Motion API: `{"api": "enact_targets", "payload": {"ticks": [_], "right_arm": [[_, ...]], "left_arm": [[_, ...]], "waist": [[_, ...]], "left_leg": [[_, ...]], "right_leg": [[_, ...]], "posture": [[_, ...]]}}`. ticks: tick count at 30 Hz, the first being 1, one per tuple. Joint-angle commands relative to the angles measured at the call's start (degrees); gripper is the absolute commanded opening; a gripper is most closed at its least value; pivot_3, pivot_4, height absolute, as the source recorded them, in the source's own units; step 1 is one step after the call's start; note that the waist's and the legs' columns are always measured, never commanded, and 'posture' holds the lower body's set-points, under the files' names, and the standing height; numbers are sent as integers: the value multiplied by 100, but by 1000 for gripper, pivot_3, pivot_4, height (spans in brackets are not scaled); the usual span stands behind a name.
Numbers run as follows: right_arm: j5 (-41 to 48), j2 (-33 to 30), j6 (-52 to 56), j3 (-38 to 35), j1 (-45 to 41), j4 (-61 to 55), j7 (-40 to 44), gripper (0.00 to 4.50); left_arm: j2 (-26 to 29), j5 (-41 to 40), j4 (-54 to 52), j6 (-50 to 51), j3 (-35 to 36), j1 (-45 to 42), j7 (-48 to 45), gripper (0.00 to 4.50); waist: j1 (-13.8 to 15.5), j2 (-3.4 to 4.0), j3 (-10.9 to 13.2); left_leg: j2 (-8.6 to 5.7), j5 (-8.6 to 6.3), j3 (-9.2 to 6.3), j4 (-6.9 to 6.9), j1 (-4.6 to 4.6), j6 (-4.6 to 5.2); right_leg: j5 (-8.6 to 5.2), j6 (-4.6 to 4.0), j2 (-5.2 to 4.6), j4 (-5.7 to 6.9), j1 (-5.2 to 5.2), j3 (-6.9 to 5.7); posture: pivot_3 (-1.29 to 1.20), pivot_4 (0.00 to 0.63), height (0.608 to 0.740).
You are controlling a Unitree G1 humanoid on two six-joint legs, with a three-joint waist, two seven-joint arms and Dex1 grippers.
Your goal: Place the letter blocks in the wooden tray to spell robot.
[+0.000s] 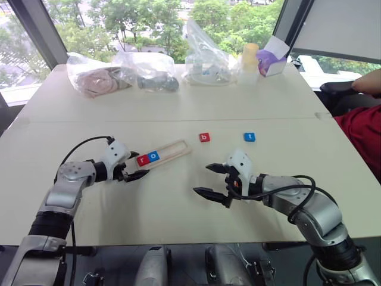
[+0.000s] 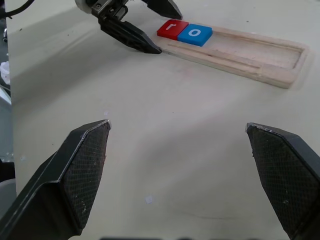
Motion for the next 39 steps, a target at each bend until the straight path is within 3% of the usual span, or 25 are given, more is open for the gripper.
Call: {"api": "enact_targets", "payload": {"ticks": [1,10,13,19,26,28,29,32,35,39], "right_arm": [[-16,-31,-111,-232,29,-44,-36,4500],[41,-158,-92,-1157,316,66,-257,4500],[-19,-86,-137,-1400,411,69,-479,4500],[-60,-68,-134,-1442,562,-89,-688,4500],[-157,-51,-186,-1400,684,-148,-865,4500],[-217,-40,-218,-1360,634,-76,-897,4500],[-246,-38,-235,-1343,610,-38,-910,4500],[-263,124,-242,-1285,370,142,-985,4500],[386,1005,113,-1483,-263,414,-1303,4500],[-302,1419,372,-814,-1116,1275,-1802,4500]], "left_arm": [[58,230,172,34,-264,81,-191,3153],[305,77,163,-599,-547,-768,-1579,3153],[130,380,818,-1107,-905,-1390,-1888,3153],[-376,732,1985,-1598,-1148,-2074,-1934,3153],[-520,732,2086,-1509,-1090,-2007,-1892,3153],[-524,691,2019,-1430,-1056,-1937,-1883,4222],[-528,677,1981,-1387,-1042,-1909,-1873,4438],[-486,653,1722,-1289,-1004,-1767,-1832,4438],[-350,507,1275,-1058,-871,-1602,-1905,4438],[-36,395,625,-657,-719,-1342,-1957,4438]], "waist": [[-12,0,-5],[-3,-6,-3],[-9,-7,-2],[-52,-7,-2],[-31,-7,-2],[-38,-7,-2],[-41,-7,-2],[-53,-7,-2],[-85,-8,-2],[-105,-7,-1]], "left_leg": [[0,0,1,-1,2,0],[-3,0,1,-3,-31,0],[-3,0,1,-4,-31,0],[-2,-2,-1,-5,-31,4],[0,-6,-3,-7,-31,10],[0,-6,-2,-5,-30,10],[0,-6,-2,-5,-30,10],[0,-6,-3,-7,-29,10],[4,-6,-4,-7,-28,10],[5,-5,-6,-7,-27,10]], "right_leg": [[0,0,0,0,1,0],[1,3,5,-5,-32,0],[1,3,11,-5,-33,1],[10,18,22,-4,-36,2],[11,22,24,-2,-38,2],[11,21,24,-2,-37,2],[11,20,24,-2,-37,3],[11,21,24,-2,-37,3],[12,21,29,1,-37,3],[12,19,28,11,-41,2]], "posture": [[0,150,740],[0,150,740],[0,150,740],[0,150,740],[0,150,740],[0,150,740],[0,150,740],[0,150,740],[0,150,740],[0,150,740]]}}
